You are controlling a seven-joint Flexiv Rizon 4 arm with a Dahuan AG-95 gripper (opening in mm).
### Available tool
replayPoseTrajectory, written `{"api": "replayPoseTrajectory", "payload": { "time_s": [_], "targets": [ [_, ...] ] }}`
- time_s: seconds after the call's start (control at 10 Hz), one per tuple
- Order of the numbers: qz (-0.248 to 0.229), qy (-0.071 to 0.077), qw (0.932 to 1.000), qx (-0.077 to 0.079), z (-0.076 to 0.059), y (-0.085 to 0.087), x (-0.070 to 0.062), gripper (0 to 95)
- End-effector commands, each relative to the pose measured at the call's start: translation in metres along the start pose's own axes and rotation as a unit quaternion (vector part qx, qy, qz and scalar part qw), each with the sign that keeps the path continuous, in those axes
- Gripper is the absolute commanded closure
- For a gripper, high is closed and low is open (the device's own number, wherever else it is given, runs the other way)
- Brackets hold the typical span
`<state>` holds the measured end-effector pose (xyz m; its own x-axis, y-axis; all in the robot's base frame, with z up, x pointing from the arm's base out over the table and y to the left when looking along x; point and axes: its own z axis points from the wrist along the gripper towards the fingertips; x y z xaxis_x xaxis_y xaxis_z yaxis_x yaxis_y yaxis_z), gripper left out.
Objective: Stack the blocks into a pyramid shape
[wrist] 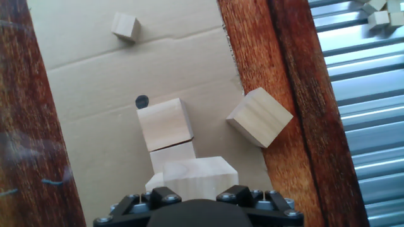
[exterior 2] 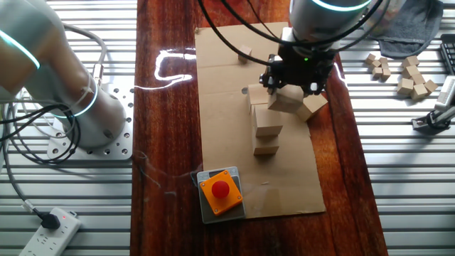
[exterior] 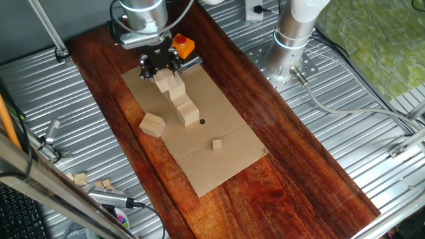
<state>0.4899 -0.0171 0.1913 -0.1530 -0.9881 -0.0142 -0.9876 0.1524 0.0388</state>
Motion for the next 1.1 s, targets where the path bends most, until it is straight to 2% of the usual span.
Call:
{"api": "replayPoseTrajectory", "payload": {
  "time_s": [0.1,0.5,1.1],
  "targets": [
    [-0.003,0.005,1.0,-0.001,-0.0011,0.0001,0.0001,95.0],
    [0.008,0.018,0.9998,-0.002,-0.0011,0.0001,0.0001,95.0],
    [0.02,0.006,0.9998,-0.005,-0.0011,0.0001,0.0001,95.0]
  ]
}}
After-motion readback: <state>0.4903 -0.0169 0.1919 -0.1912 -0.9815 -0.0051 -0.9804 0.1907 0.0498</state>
